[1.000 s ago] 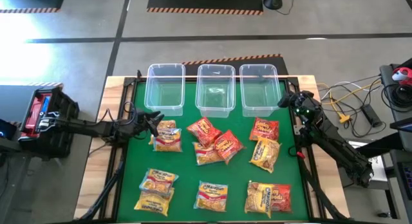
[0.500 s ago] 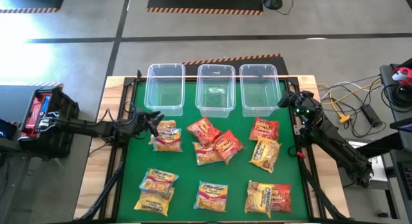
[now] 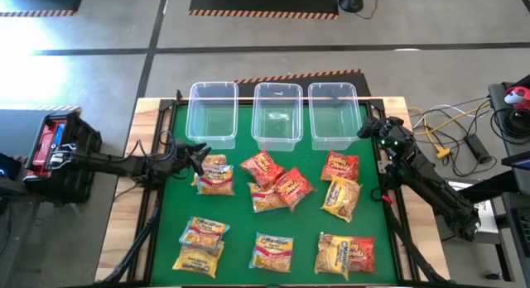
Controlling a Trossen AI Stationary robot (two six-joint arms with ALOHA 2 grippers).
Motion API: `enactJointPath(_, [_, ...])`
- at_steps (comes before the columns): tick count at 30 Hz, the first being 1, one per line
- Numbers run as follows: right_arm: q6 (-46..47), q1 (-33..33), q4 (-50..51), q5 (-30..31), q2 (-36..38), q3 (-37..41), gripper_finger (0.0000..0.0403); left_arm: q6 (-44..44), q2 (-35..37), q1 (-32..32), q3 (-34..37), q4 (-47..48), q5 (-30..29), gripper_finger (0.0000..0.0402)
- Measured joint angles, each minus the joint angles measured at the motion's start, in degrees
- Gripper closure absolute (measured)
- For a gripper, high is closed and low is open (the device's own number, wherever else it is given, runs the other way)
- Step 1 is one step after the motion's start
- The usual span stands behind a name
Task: Sort Maruchan noodles
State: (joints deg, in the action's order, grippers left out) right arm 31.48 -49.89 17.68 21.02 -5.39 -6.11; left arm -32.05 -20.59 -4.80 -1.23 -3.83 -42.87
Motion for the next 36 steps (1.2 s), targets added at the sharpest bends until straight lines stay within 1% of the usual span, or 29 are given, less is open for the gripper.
enactJointPath(17, [0.0,0.0,0.0,0.0,0.0,0.0,0.0195,0.1,0.0,0.0,0.0,0.0,0.0,0.0267])
enactJointPath(23, [0.0,0.0,0.0,0.0,0.0,0.0,0.0195,2.0,0.0,0.0,0.0,-0.1,0.0,0.0267])
enactJointPath(28, [0.0,0.0,0.0,0.0,0.0,0.0,0.0195,-3.4,0.0,0.0,0.0,-4.0,0.0,0.0267])
enactJointPath(31, [0.0,0.0,0.0,0.0,0.0,0.0,0.0195,-3.8,0.0,0.0,0.0,-5.8,2.2,0.0267])
enactJointPath(36, [0.0,0.0,0.0,0.0,0.0,0.0,0.0195,-3.9,0.0,0.0,0.0,-7.2,9.8,0.0267])
